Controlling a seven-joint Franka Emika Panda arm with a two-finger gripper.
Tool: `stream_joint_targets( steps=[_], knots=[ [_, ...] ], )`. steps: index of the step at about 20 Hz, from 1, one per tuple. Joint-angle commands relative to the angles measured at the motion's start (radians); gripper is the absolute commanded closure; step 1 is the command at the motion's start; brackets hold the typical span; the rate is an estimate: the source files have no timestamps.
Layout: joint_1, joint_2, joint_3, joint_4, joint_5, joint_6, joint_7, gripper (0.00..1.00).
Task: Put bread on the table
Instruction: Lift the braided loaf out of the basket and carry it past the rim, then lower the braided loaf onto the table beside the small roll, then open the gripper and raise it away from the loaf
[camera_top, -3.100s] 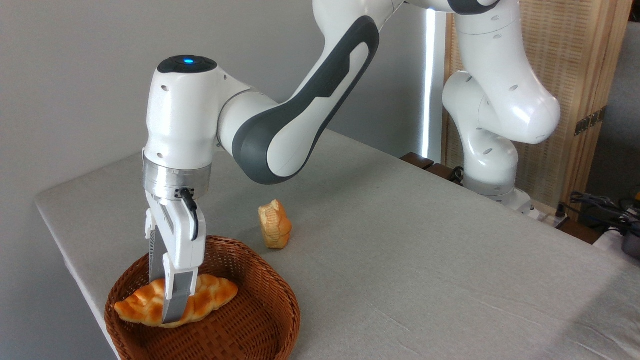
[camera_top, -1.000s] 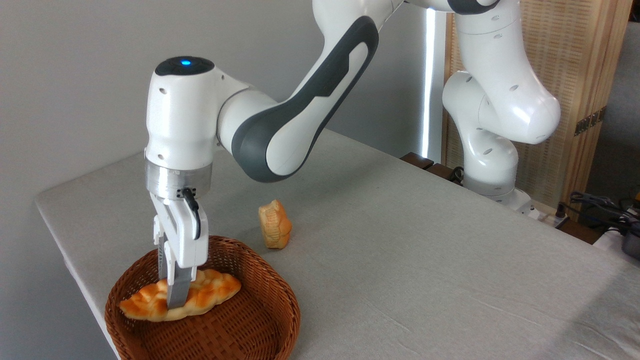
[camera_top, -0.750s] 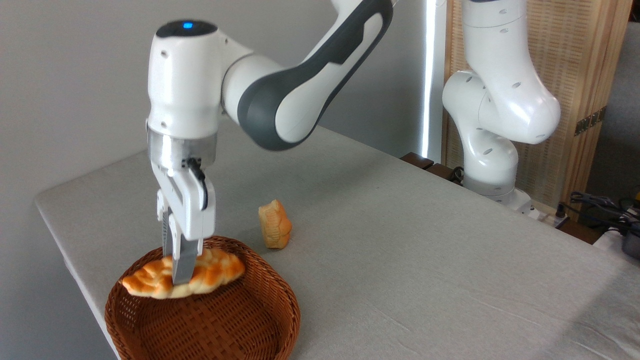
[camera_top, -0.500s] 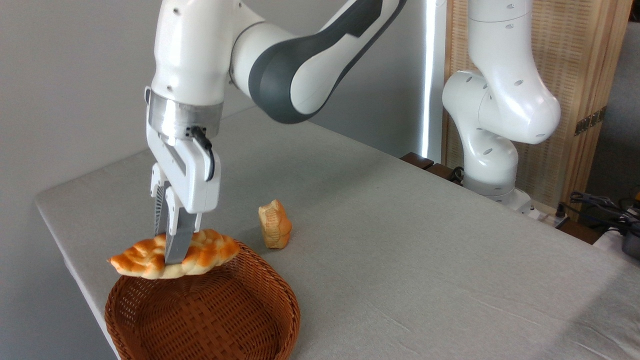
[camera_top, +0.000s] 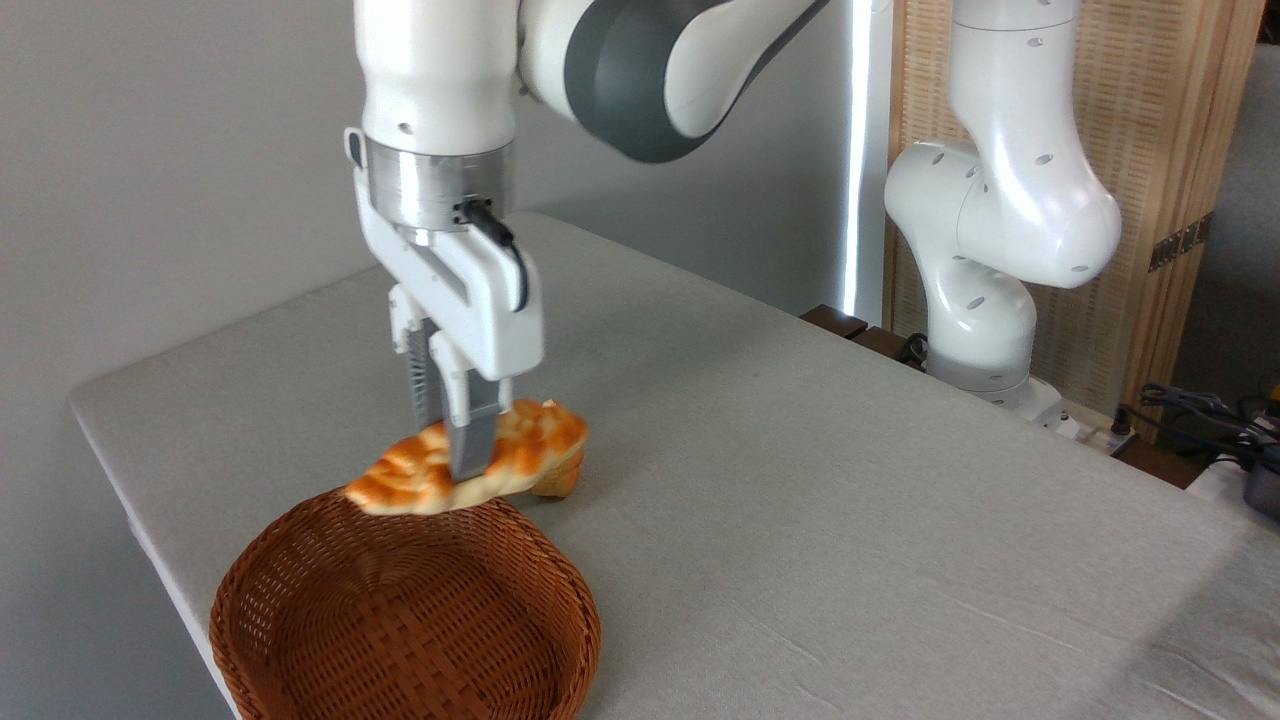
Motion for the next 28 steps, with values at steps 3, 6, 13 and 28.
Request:
stream_joint_targets(
  steps=[3,6,13,28],
  knots=[
    [-0.006,-0.097,0.024,-0.114,-0.015,-0.137,0.001,0.60],
    [-0.007,-0.108,0.024,-0.191,-0.009,-0.124,-0.001,0.58],
    [-0.004,-0.093,0.058,-0.255,-0.004,-0.119,0.001,0.39],
    [-0.007,-0.071,0.077,-0.246,-0.007,-0.071,0.013,0.00]
  ],
)
